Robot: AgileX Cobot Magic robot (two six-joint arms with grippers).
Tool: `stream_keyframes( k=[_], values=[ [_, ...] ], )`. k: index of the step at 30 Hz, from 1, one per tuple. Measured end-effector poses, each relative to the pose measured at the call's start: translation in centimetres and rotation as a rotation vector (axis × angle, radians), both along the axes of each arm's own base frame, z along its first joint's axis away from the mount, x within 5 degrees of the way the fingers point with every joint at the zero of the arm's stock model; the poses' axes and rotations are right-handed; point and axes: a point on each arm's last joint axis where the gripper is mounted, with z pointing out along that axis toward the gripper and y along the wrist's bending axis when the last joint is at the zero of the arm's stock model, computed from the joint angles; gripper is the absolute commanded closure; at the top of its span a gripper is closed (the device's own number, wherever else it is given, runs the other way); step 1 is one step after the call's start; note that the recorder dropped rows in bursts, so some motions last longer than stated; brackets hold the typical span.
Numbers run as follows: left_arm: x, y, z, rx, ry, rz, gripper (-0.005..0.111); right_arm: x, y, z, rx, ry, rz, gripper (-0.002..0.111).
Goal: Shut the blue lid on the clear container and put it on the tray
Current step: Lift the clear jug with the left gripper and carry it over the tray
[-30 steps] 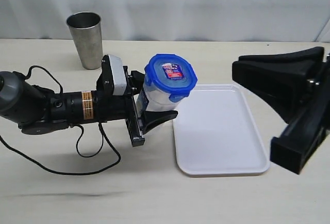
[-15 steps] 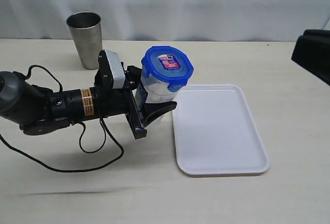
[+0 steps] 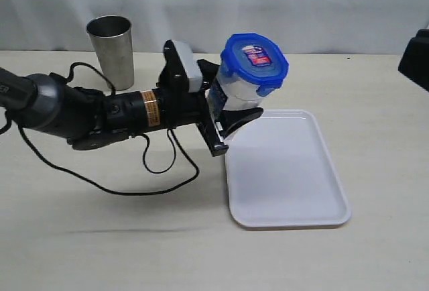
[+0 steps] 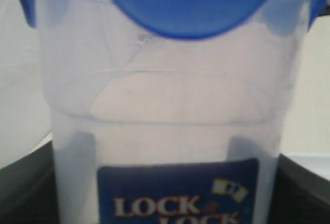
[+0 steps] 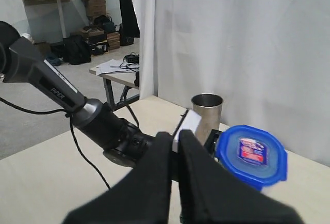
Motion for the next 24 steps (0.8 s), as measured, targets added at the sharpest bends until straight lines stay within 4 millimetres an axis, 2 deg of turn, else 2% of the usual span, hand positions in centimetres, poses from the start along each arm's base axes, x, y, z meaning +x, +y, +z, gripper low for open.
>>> stream_keyframes(
  k=[4, 11, 16, 24],
  values=[
    [1.5, -2.1, 1.0, 0.157, -0.091, 0.041, 0.107, 0.0, 0.0, 0.0, 0.0, 0.0, 0.0, 0.104],
    [3.2, -3.5, 1.5, 0.582, -0.398, 0.074, 0.107, -1.0, -1.0, 0.6, 0.041, -0.042, 0.0, 0.104],
    [3.2, -4.0, 1.2, 0.859, -0.595, 0.011, 0.107, -1.9, -2.2, 1.1, 0.082, -0.086, -0.035, 0.104],
    [2.1, -4.4, 0.2, 1.129, -0.742, -0.118, 0.107, -2.5, -3.5, 1.4, 0.113, -0.129, -0.118, 0.104]
  ],
)
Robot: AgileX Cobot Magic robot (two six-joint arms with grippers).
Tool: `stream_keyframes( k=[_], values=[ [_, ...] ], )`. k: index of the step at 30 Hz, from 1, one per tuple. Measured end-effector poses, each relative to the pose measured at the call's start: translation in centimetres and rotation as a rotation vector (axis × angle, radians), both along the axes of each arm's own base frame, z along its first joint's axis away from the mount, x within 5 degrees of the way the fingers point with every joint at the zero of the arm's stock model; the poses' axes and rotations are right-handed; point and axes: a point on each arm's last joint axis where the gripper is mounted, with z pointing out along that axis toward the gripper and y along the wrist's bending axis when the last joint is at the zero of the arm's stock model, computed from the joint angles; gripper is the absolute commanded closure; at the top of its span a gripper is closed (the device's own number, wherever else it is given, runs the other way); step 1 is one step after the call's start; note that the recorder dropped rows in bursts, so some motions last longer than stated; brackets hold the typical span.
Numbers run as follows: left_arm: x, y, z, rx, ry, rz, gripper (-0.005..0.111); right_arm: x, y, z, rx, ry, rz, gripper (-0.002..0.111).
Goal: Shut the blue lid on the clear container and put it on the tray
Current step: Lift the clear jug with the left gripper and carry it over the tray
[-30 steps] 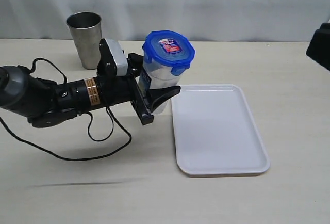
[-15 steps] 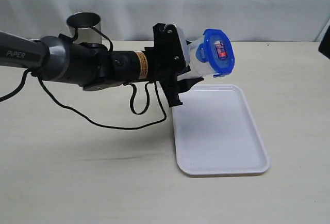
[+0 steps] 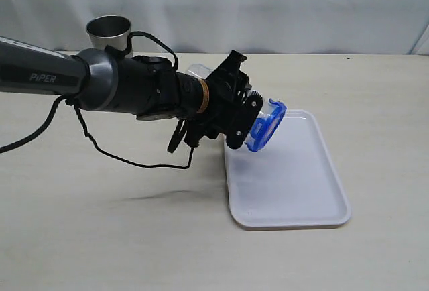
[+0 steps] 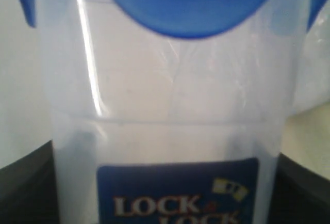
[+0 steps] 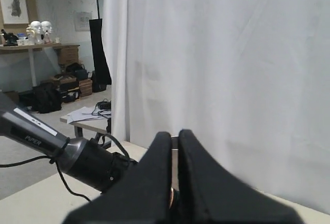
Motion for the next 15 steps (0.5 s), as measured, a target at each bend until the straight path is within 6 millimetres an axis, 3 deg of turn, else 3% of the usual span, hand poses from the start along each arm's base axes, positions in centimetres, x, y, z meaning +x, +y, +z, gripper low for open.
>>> stream_keyframes(
  k=[8, 15],
  values=[
    [-1.0, -0.2, -0.6, 0.194, -0.024, -0.01, 0.107, -2.4, -1.9, 0.6, 0.073, -0.094, -0.006, 0.104],
    [-1.3, -0.4, -0.7, 0.229, -0.038, -0.026, 0.107, -2.9, -2.3, 0.6, 0.088, -0.114, -0.006, 0.104]
  ],
)
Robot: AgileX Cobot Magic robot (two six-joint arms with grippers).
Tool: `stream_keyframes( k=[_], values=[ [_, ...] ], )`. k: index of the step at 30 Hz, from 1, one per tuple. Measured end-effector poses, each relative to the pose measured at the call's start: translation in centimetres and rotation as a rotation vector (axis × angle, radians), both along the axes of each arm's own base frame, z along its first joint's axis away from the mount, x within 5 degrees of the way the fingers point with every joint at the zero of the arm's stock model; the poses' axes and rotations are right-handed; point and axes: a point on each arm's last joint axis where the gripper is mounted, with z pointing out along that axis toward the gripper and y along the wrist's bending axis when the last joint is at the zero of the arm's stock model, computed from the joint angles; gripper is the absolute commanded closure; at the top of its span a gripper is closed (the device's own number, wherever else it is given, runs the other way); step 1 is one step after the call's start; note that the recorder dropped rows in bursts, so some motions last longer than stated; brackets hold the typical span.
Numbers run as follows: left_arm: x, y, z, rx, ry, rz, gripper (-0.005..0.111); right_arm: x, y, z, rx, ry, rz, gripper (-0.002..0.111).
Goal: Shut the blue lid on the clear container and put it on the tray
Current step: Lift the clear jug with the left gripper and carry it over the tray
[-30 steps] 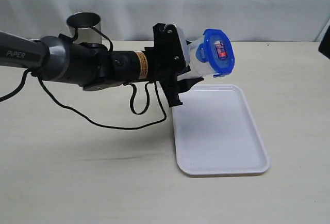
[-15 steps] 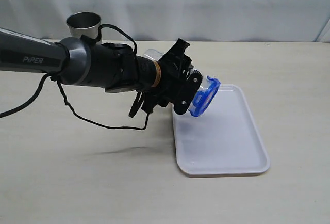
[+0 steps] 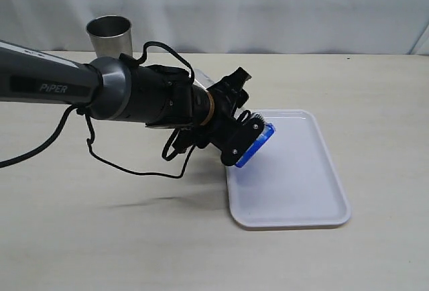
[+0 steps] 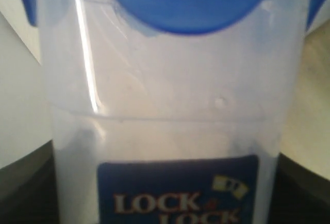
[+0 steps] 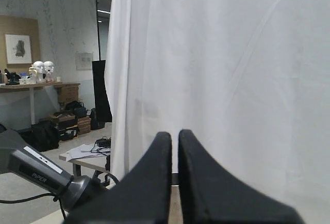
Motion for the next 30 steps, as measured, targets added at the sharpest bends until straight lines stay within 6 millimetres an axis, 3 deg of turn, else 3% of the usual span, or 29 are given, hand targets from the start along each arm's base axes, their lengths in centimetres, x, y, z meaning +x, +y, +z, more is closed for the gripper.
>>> stream_keyframes(
  k=[9, 14, 23, 30],
  values=[
    [0.0, 0.0, 0.0, -0.001, -0.001, -0.002, 0.107, 0.0, 0.0, 0.0, 0.0, 0.0, 0.0, 0.104],
    [-0.2, -0.7, 0.2, -0.114, 0.029, 0.009, 0.107, 0.0, 0.0, 0.0, 0.0, 0.0, 0.0, 0.104],
    [-1.1, -3.1, 1.7, -0.615, 0.257, 0.082, 0.107, 0.0, 0.0, 0.0, -0.001, 0.001, 0.0, 0.104],
    [-2.6, -5.3, 2.5, -1.05, 0.626, 0.055, 0.107, -0.2, -0.2, 0.0, 0.005, -0.007, 0.0, 0.104]
  ],
)
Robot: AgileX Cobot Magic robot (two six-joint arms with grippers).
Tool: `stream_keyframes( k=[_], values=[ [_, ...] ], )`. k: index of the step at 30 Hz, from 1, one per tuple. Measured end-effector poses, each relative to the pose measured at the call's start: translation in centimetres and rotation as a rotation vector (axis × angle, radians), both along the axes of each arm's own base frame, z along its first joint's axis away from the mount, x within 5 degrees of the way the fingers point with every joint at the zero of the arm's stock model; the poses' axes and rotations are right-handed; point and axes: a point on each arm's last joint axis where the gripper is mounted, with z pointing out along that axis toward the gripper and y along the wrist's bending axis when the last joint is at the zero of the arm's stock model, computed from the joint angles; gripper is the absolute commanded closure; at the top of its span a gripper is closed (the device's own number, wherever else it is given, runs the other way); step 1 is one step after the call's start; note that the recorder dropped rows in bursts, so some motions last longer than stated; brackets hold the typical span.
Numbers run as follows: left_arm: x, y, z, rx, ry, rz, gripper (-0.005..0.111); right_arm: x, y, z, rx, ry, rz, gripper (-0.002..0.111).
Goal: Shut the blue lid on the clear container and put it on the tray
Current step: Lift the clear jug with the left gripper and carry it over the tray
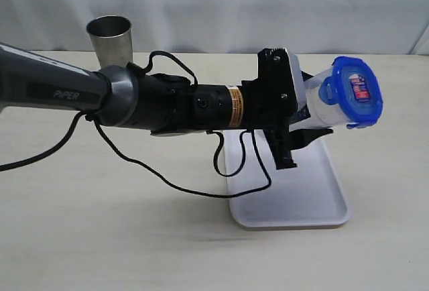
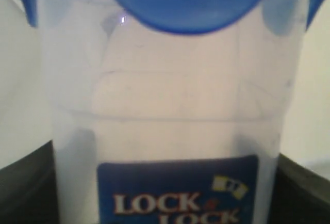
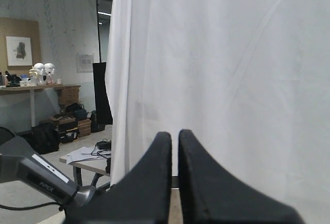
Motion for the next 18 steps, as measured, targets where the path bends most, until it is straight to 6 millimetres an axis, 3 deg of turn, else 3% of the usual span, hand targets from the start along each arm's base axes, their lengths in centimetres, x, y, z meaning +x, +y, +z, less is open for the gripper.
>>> stream_keyframes(
  k=[8, 18],
  values=[
    [-0.1, -0.9, -2.3, -0.357, 0.287, 0.005, 0.107, -1.0, -0.8, 0.1, 0.03, -0.039, 0.0, 0.104],
    [2.1, -2.9, -4.2, -0.595, 0.475, -0.016, 0.107, -1.4, -1.1, 0.1, 0.042, -0.055, 0.0, 0.104]
  ],
)
